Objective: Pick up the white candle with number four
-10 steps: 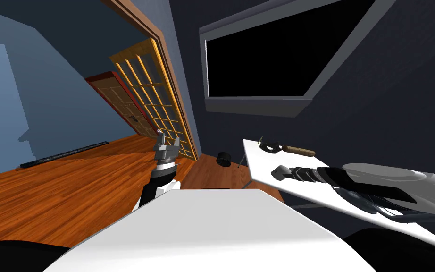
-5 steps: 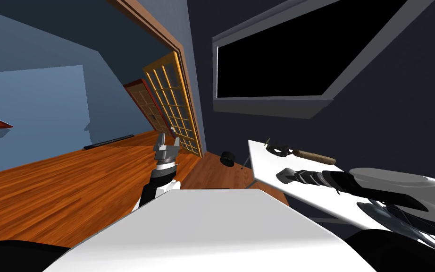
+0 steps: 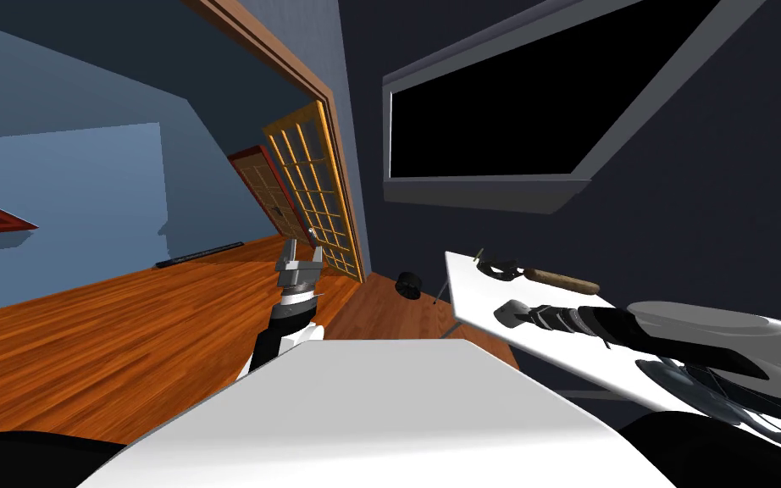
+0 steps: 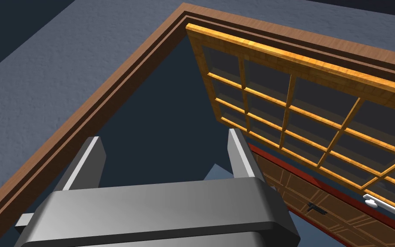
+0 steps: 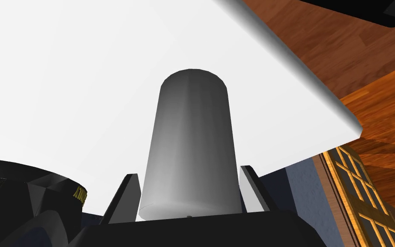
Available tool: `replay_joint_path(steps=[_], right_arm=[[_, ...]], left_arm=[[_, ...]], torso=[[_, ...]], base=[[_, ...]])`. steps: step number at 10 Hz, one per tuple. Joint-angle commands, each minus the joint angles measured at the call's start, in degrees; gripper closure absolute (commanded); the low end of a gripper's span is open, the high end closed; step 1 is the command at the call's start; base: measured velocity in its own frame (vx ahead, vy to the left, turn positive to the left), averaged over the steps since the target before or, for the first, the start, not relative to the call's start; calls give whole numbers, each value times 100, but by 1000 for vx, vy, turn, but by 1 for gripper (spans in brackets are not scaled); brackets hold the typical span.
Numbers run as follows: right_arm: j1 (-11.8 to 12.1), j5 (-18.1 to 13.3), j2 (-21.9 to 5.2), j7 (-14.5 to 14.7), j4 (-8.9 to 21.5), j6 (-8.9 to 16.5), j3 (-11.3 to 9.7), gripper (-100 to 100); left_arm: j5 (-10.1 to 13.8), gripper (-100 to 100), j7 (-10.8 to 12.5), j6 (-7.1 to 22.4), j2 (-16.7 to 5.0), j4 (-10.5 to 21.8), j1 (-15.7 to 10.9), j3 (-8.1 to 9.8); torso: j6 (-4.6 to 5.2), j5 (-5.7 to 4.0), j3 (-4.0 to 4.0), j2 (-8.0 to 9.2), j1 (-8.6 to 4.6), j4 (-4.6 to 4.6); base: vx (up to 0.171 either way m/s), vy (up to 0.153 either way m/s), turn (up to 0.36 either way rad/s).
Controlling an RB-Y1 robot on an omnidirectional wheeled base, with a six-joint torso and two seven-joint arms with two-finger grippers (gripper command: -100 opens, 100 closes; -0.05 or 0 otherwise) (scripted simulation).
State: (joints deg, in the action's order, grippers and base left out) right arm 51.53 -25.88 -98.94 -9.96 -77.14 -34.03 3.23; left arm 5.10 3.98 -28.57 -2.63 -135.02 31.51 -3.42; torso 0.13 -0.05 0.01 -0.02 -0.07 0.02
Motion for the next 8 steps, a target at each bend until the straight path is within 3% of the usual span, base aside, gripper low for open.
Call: replay_joint_path(steps=[1,2,3,8], right_arm=[[0,0,0,0,0,0,0,100],[1,0,0,0,0,0,-1,0],[9,-14,-8,36,-14,-34,29,100],[-260,-205,-160,334,-164,-386,48,100]], left_arm=[[0,0,0,0,0,0,0,0],[0,0,0,0,0,0,0,0],[0,0,0,0,0,0,0,0],[0,0,0,-1,0,0,2,1]], torso=[[0,0,0,0,0,0],[0,1,0,0,1,0],[0,2,0,0,1,0],[7,11,-27,-50,19,-8]], base=[[0,0,0],[0,0,0],[47,-5,-225],[132,18,-309]])
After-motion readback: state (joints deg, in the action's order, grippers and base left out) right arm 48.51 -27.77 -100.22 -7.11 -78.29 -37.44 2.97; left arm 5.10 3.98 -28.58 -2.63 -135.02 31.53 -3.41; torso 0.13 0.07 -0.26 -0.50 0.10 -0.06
